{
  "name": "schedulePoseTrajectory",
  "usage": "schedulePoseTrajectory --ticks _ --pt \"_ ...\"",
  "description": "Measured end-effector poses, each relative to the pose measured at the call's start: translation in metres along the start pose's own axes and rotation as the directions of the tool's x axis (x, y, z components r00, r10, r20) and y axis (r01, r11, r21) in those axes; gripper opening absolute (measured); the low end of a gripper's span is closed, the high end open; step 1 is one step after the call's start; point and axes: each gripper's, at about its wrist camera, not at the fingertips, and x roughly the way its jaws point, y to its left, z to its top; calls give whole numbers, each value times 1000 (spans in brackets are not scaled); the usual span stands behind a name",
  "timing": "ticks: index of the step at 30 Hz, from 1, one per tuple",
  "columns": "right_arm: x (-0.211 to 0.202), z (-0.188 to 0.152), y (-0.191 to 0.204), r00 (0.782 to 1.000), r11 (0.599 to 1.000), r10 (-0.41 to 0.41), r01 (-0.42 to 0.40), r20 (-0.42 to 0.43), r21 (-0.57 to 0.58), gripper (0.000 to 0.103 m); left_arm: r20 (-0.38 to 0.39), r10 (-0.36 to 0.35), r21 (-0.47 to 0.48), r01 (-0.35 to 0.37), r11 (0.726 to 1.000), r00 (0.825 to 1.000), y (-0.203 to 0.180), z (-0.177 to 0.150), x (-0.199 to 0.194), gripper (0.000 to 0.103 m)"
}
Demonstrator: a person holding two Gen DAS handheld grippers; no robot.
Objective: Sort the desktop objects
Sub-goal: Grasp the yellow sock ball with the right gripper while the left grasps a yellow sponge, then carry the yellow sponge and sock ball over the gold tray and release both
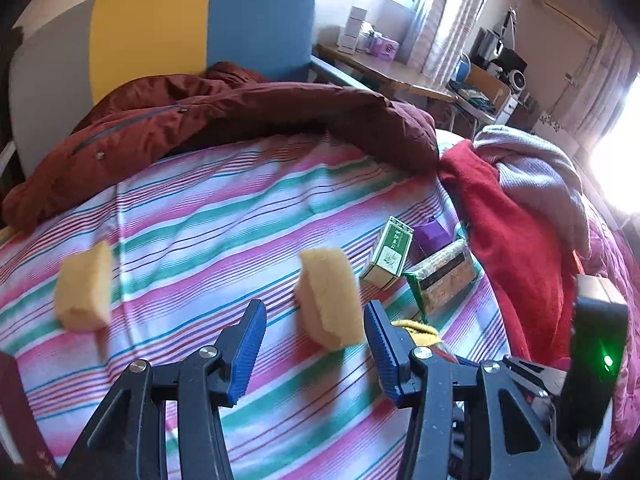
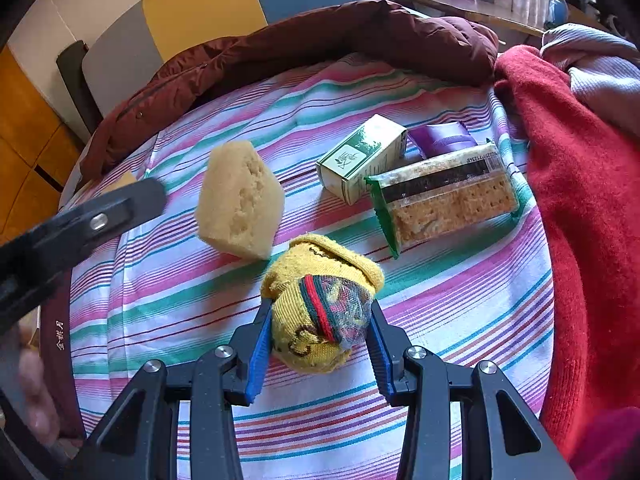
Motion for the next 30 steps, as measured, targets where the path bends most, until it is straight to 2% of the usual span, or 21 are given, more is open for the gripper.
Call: schedulePoseTrajectory --ticks 7,10,12,13,14,16,19,30 --pt "0 3 -2 1000 1000 -19 19 5 2 44 -45 3 42 -1 999 999 -10 4 33 51" --pt "0 3 -3 1000 1000 -31 31 7 -3 44 -71 -16 24 18 1000 997 -9 5 46 51" --pt "1 3 -3 999 999 -35 35 9 -8 44 -87 -5 15 6 1000 996 -6 4 55 49" --pt "2 4 -3 999 999 -36 36 7 -8 44 -90 -2 7 3 1000 996 -4 3 59 44" --pt "2 4 -3 999 999 -37 37 6 -10 44 -92 -5 3 6 1000 996 -2 2 62 35" --pt "4 5 -3 999 999 -41 41 7 -14 44 -90 -25 -16 23 1000 996 3 -1 66 34" --pt "6 6 -3 999 999 -44 44 5 -20 44 -76 -31 -25 29 999 997 6 -4 60 32" --pt "7 7 4 999 997 -39 40 16 -63 44 -5 90 -37 -90 995 996 23 -40 13 32"
